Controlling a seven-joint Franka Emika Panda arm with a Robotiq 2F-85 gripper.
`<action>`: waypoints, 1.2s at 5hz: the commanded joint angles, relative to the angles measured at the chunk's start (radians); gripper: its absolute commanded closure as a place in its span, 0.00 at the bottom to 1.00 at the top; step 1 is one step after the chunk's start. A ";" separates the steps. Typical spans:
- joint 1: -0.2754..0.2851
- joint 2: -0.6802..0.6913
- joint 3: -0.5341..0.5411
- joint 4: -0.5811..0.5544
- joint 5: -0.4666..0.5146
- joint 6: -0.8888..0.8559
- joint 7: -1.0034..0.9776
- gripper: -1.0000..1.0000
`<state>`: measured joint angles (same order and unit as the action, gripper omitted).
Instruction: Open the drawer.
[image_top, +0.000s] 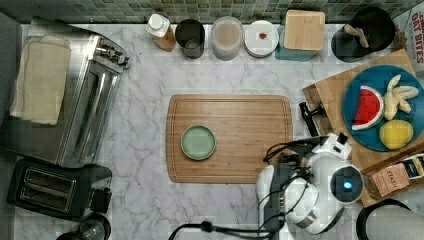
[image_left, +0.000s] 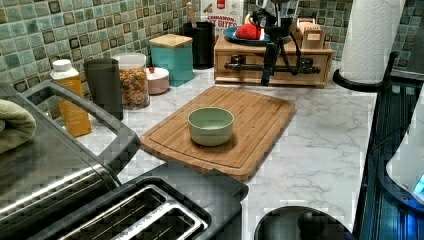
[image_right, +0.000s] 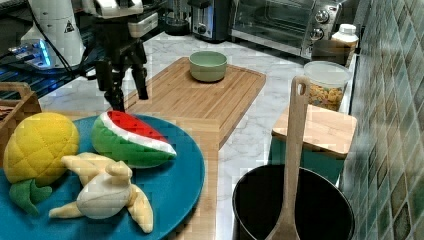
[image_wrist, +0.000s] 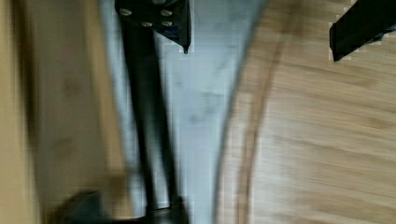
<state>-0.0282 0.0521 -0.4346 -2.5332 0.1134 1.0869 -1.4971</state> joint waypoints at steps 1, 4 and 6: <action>0.206 -0.196 0.151 -0.254 -0.145 -0.106 0.242 0.00; 0.223 -0.289 0.166 -0.230 -0.179 -0.329 0.222 0.00; 0.227 -0.290 0.162 -0.230 -0.180 -0.329 0.223 0.00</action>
<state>0.2134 -0.1910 -0.2393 -2.7754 -0.0654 0.7588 -1.2969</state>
